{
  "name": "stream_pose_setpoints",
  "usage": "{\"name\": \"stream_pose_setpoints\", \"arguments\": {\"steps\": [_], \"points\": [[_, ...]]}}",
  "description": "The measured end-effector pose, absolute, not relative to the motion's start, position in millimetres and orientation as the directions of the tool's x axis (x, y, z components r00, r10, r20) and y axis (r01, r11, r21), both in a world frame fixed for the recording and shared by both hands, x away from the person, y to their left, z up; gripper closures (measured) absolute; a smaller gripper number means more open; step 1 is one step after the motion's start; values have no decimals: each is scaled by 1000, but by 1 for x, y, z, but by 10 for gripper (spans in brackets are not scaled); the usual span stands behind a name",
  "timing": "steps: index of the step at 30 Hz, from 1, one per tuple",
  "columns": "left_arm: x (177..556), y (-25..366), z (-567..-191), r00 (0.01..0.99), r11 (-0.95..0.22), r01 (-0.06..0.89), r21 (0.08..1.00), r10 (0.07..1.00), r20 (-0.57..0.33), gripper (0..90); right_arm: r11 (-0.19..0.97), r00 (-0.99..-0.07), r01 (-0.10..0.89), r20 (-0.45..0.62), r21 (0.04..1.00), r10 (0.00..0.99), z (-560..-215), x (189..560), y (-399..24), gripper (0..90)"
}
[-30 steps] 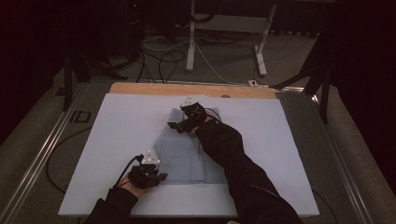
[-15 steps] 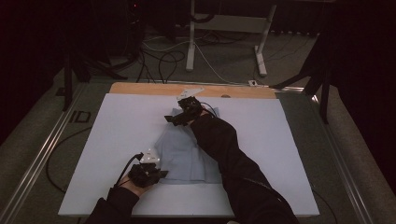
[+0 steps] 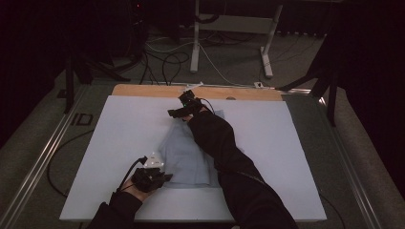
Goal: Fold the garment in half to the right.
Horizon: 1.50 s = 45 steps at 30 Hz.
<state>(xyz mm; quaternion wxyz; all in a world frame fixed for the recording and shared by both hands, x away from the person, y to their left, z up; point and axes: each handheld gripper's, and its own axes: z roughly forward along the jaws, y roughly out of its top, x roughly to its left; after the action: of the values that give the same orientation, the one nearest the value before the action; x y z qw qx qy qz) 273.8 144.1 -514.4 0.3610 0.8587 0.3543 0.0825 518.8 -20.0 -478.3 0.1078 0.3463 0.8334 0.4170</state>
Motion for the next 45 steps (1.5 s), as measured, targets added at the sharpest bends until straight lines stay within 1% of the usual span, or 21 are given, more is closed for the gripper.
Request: {"name": "stream_pose_setpoints", "arguments": {"steps": [2, 4, 6, 9, 13, 24, 26, 30, 32, 36, 40, 45], "points": [[274, 144, -514, 732, -481, 552, 681, 671, -118, 867, 427, -726, 493, 89, 758, 682, -482, 522, -17, 239], [273, 144, -514, 731, -480, 551, 683, 672, -117, 867, 428, -714, 518, 98, 740, 693, -486, 525, -15, 264], [273, 145, -513, 731, -477, 549, 686, 672, -118, 867, 454, -705, 523, 67, 721, 706, -490, 528, -12, 302], [273, 145, -513, 732, -477, 547, 688, 671, -117, 867, 466, -687, 552, 60, 691, 725, -495, 532, -9, 346], [274, 145, -514, 734, -477, 549, 686, 669, -122, 867, 462, -668, 575, 62, 675, 741, -499, 537, -6, 379], [274, 145, -515, 731, -472, 557, 683, 670, -133, 867, 505, -652, 595, 8, 625, 758, -509, 543, 5, 509], [273, 145, -516, 732, -473, 555, 684, 668, -132, 867, 517, -654, 594, -5, 617, 756, -511, 543, 7, 512], [273, 145, -516, 731, -472, 557, 683, 670, -133, 867, 558, -667, 582, -45, 592, 744, -515, 541, 11, 549], [273, 145, -516, 733, -475, 557, 681, 667, -133, 867, 584, -674, 563, -85, 585, 734, -516, 539, 13, 594], [273, 144, -517, 729, -470, 560, 682, 671, -137, 867, 587, -664, 567, -101, 578, 741, -515, 538, 13, 688], [274, 145, -517, 724, -465, 567, 680, 675, -142, 867, 605, -673, 560, -115, 566, 731, -514, 538, 12, 801], [274, 145, -518, 724, -466, 569, 678, 674, -144, 868, 617, -683, 555, -118, 557, 721, -511, 538, 12, 848]]}}
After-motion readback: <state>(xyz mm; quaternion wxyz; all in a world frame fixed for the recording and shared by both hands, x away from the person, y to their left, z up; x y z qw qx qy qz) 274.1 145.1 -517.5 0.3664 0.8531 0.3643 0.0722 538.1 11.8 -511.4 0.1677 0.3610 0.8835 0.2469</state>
